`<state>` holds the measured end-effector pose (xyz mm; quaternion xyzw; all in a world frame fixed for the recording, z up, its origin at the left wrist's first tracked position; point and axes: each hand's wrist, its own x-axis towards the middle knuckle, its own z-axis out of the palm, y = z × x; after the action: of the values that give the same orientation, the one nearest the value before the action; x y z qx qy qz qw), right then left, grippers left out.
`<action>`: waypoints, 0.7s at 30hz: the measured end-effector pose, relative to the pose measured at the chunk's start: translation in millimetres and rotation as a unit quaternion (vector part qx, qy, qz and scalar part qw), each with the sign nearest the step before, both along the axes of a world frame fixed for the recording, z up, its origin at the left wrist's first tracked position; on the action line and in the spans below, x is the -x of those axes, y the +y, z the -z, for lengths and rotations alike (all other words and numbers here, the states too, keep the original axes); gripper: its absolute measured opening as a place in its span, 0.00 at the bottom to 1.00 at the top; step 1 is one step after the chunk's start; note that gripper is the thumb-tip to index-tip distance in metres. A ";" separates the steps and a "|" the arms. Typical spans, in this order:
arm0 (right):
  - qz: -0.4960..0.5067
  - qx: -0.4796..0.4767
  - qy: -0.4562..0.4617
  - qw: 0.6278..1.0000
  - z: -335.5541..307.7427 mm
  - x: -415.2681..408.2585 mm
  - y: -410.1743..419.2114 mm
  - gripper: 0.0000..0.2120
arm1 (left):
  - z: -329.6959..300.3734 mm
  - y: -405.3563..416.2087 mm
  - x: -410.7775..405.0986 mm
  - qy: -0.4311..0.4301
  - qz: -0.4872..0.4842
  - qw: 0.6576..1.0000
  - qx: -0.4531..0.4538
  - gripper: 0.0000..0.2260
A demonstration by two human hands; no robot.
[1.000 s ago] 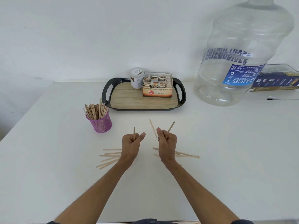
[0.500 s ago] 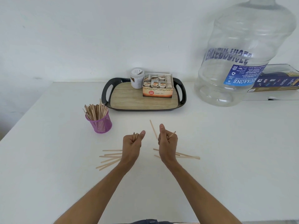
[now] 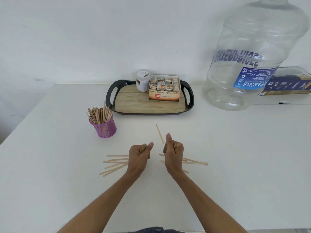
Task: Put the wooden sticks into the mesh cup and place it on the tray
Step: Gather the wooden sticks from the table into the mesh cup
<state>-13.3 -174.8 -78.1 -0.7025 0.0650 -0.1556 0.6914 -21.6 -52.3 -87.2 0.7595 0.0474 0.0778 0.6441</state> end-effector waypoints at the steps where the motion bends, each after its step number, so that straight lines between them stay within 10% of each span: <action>1: -0.004 0.005 -0.005 1.000 0.7 0.7 -0.3 0.30 | 0.2 -0.7 0.9 0.006 0.001 1.000 -0.001 0.27; 21: -0.053 0.049 0.028 0.997 15.1 11.7 -1.2 0.28 | 5.8 0.0 11.3 0.016 -0.024 0.999 0.028 0.28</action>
<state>-25.0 -176.1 -93.1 -0.7420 0.0397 -0.1019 0.6615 -32.9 -52.4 -93.0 0.7412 0.0780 0.0801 0.6619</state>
